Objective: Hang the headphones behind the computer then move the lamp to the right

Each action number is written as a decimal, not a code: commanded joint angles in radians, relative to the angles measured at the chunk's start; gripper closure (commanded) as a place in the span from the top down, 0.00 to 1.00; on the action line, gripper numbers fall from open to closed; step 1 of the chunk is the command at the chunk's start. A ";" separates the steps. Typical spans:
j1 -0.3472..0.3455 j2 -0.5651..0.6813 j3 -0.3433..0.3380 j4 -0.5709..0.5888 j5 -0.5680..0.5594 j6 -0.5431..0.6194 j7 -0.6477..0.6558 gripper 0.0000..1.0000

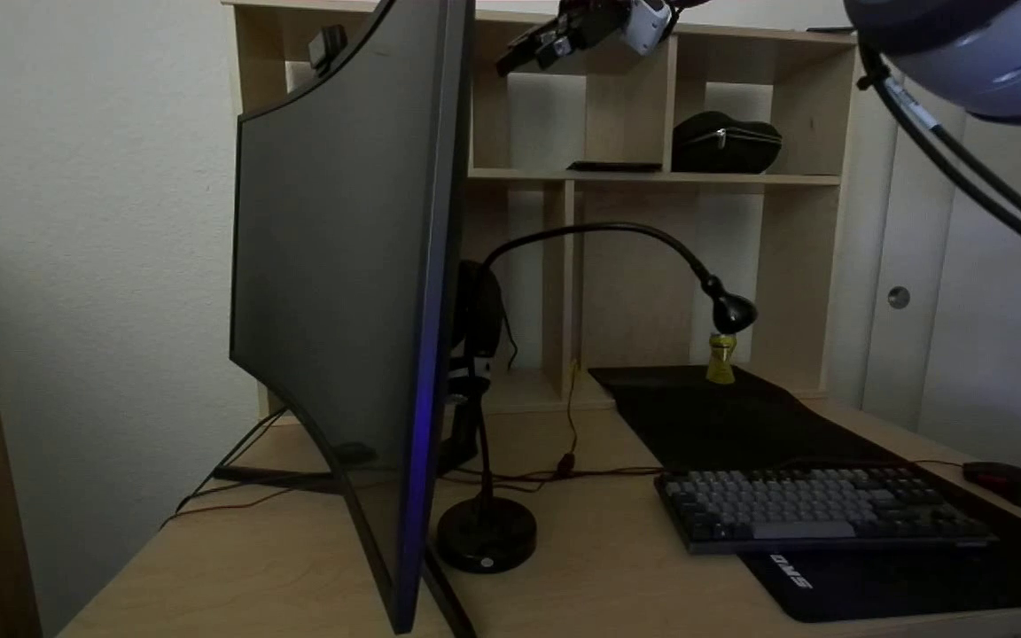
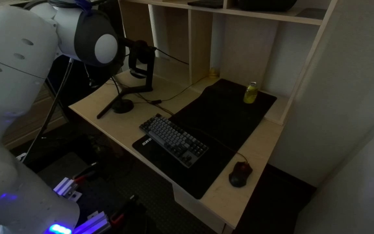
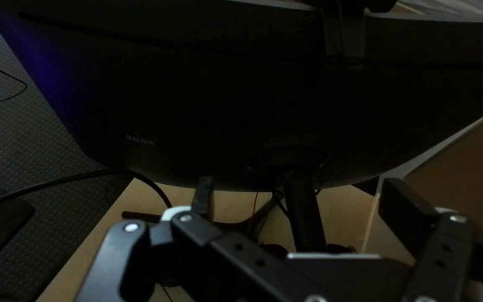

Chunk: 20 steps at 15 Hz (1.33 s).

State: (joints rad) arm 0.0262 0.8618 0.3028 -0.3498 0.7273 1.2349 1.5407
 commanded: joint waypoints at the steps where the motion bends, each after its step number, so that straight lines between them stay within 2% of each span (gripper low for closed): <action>1: 0.007 -0.010 -0.027 -0.019 -0.032 -0.034 0.056 1.00; 6: 0.057 -0.024 -0.063 -0.005 -0.127 -0.273 0.157 1.00; 9: 0.069 -0.022 -0.045 -0.004 -0.125 -0.425 0.129 1.00; 11: 0.089 -0.036 -0.059 -0.004 -0.159 -0.514 0.040 1.00; 12: 0.088 -0.079 -0.062 -0.059 -0.201 -0.502 -0.057 1.00; 13: 0.100 -0.081 -0.074 -0.046 -0.242 -0.493 -0.121 1.00; 14: 0.087 -0.029 -0.045 -0.006 -0.182 -0.486 -0.005 1.00; 18: 0.092 -0.031 -0.046 -0.006 -0.191 -0.485 -0.014 1.00; 20: 0.141 -0.066 -0.088 -0.037 -0.310 -0.429 -0.196 1.00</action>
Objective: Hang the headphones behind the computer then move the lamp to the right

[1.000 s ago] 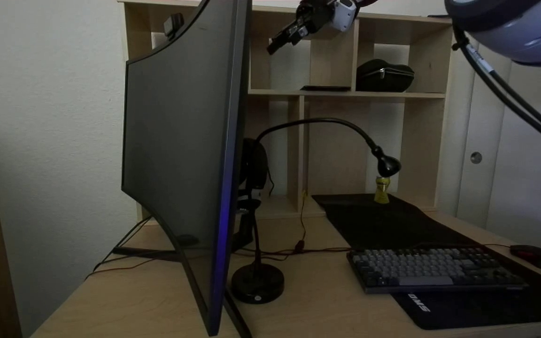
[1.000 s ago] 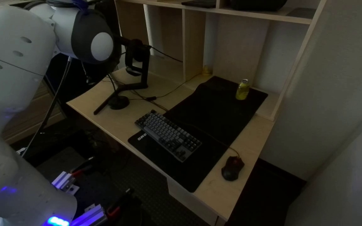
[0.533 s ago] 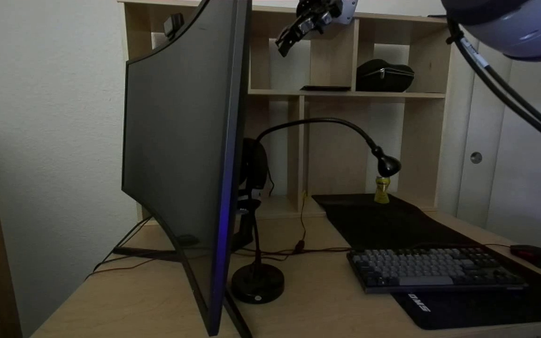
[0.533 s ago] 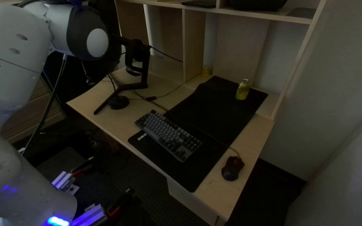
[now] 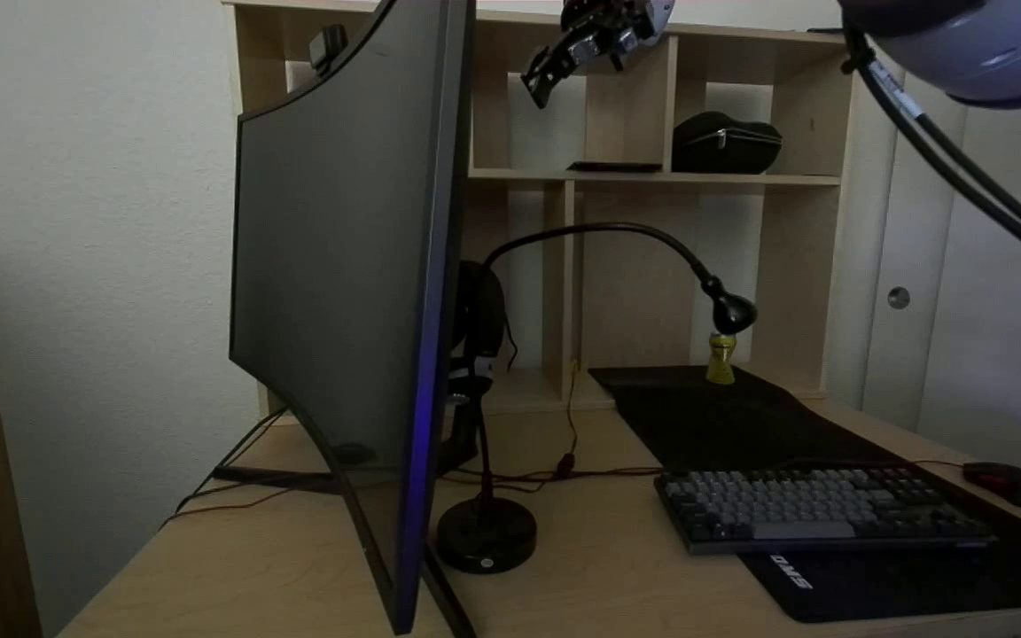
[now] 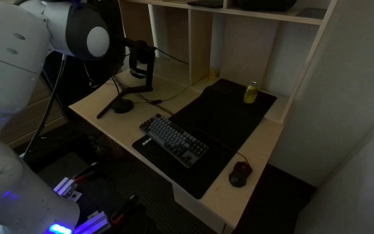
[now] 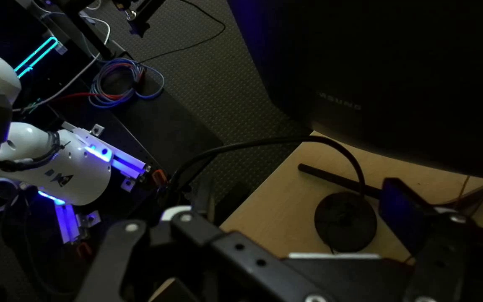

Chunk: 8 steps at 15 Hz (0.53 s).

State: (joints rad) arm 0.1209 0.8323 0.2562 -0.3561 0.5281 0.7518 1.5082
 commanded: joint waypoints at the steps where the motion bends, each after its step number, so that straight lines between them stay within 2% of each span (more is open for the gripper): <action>1: 0.065 -0.046 -0.049 -0.030 -0.140 0.064 -0.186 1.00; 6: 0.188 -0.119 -0.107 -0.017 -0.313 0.096 -0.311 1.00; 8: 0.194 -0.142 -0.122 0.002 -0.339 0.161 -0.304 1.00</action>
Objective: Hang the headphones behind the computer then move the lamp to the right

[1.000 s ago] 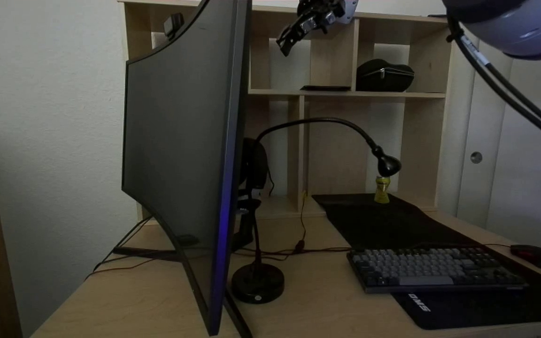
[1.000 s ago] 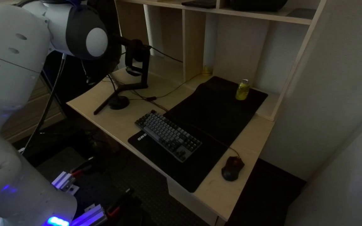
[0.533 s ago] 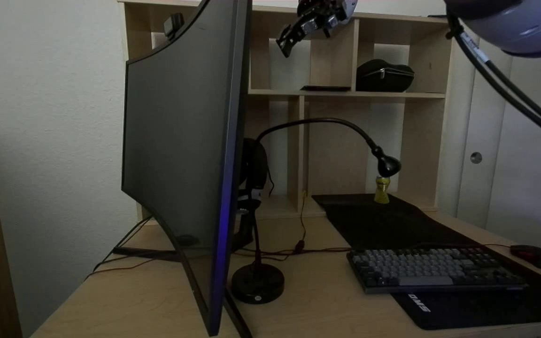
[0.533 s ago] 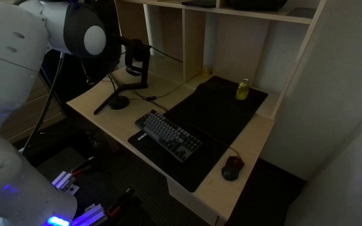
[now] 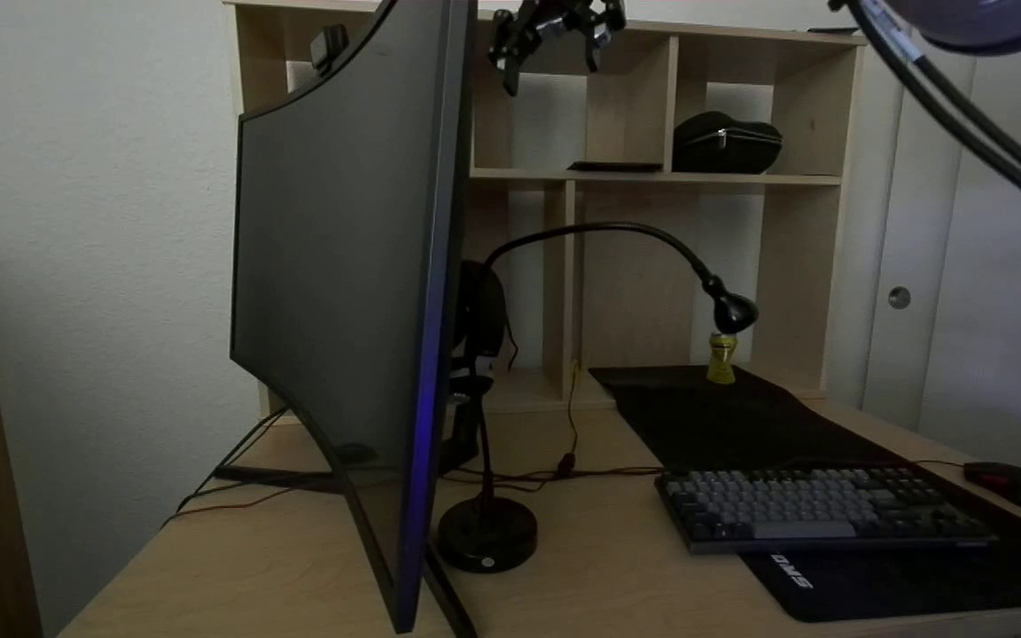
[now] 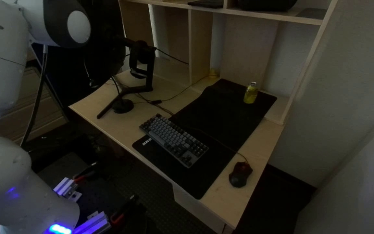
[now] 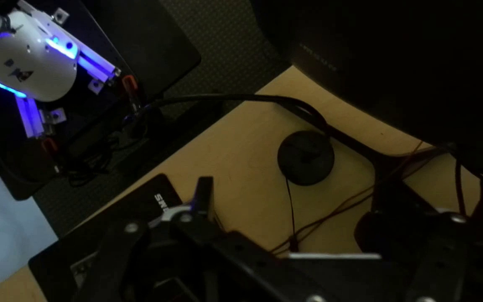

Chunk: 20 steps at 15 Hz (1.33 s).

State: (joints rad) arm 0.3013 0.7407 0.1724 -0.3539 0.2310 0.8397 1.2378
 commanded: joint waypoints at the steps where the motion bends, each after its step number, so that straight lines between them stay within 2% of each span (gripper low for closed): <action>1: 0.009 -0.062 -0.039 0.001 -0.038 0.109 -0.013 1.00; 2: 0.018 -0.057 -0.027 -0.036 -0.023 0.075 -0.009 1.00; 9: 0.019 -0.062 -0.039 -0.050 -0.042 0.063 -0.025 1.00; 14: -0.004 -0.057 -0.001 -0.059 0.030 -0.037 -0.030 1.00; 15: -0.017 -0.028 0.021 -0.048 0.077 -0.072 -0.025 1.00; 16: -0.004 0.002 0.004 -0.026 0.070 -0.137 0.010 1.00; 18: -0.018 0.049 -0.021 -0.034 0.057 -0.195 0.028 1.00; 19: -0.016 0.072 -0.036 -0.030 0.054 -0.194 0.083 1.00; 20: 0.002 0.104 -0.070 -0.002 -0.001 -0.154 0.070 1.00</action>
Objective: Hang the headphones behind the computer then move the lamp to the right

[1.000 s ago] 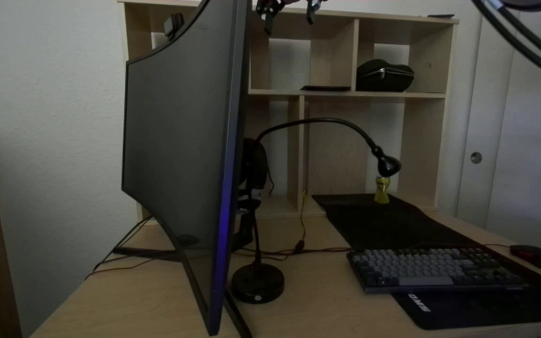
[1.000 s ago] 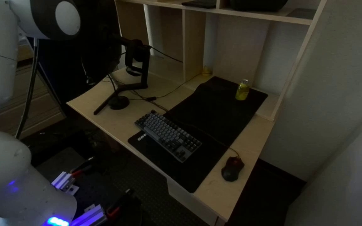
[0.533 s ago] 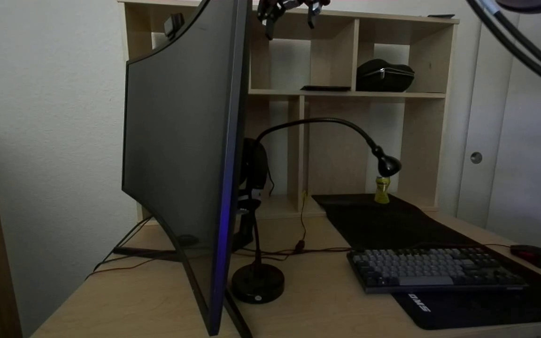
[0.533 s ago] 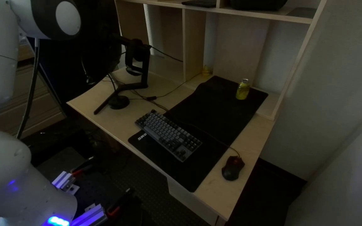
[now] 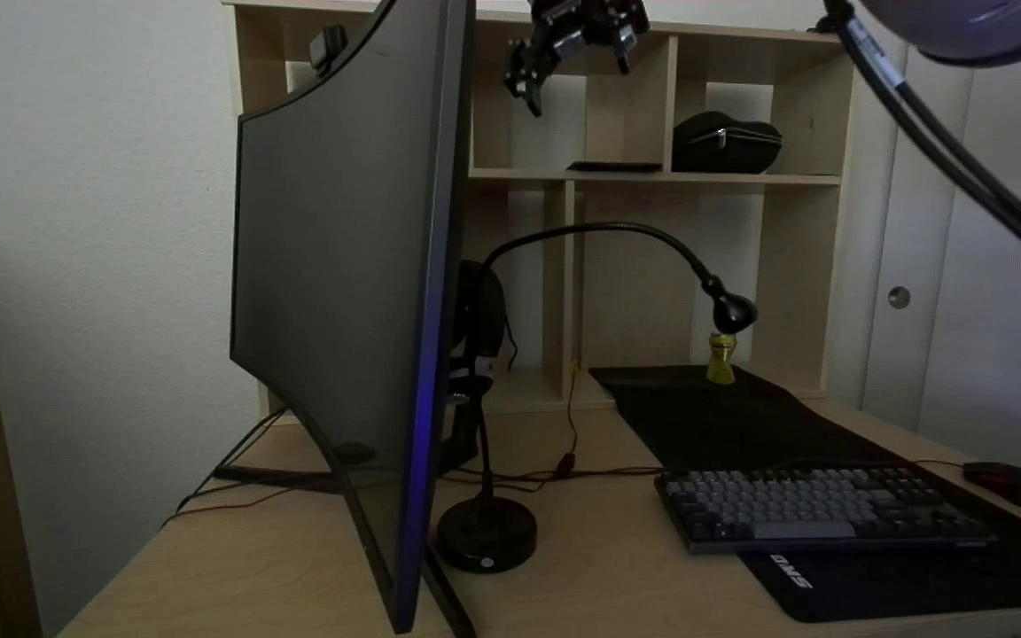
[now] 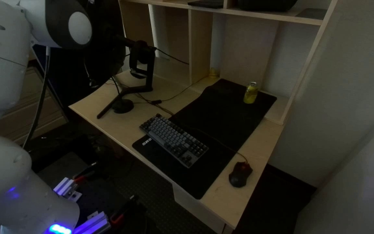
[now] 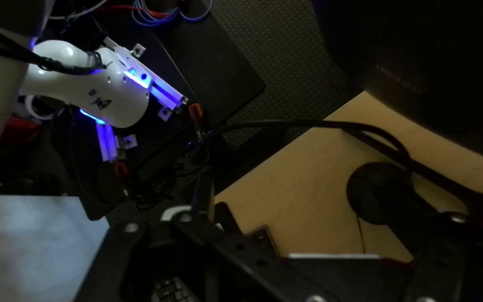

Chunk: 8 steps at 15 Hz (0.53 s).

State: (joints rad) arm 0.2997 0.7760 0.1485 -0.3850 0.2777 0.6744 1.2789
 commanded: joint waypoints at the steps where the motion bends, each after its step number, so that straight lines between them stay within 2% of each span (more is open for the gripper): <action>1: -0.001 0.112 -0.053 0.064 -0.056 0.091 0.025 1.00; 2: 0.001 0.141 -0.067 0.079 -0.081 0.167 0.004 1.00; 3: -0.014 0.136 -0.060 0.020 -0.068 0.268 0.012 1.00; 4: -0.008 0.091 -0.048 -0.021 -0.065 0.188 0.013 1.00; 6: -0.014 0.125 -0.050 -0.020 -0.067 0.268 0.014 1.00; 8: -0.016 0.129 -0.050 -0.018 -0.067 0.278 0.014 1.00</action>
State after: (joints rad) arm 0.2871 0.9254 0.0910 -0.3679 0.2183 0.9380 1.2957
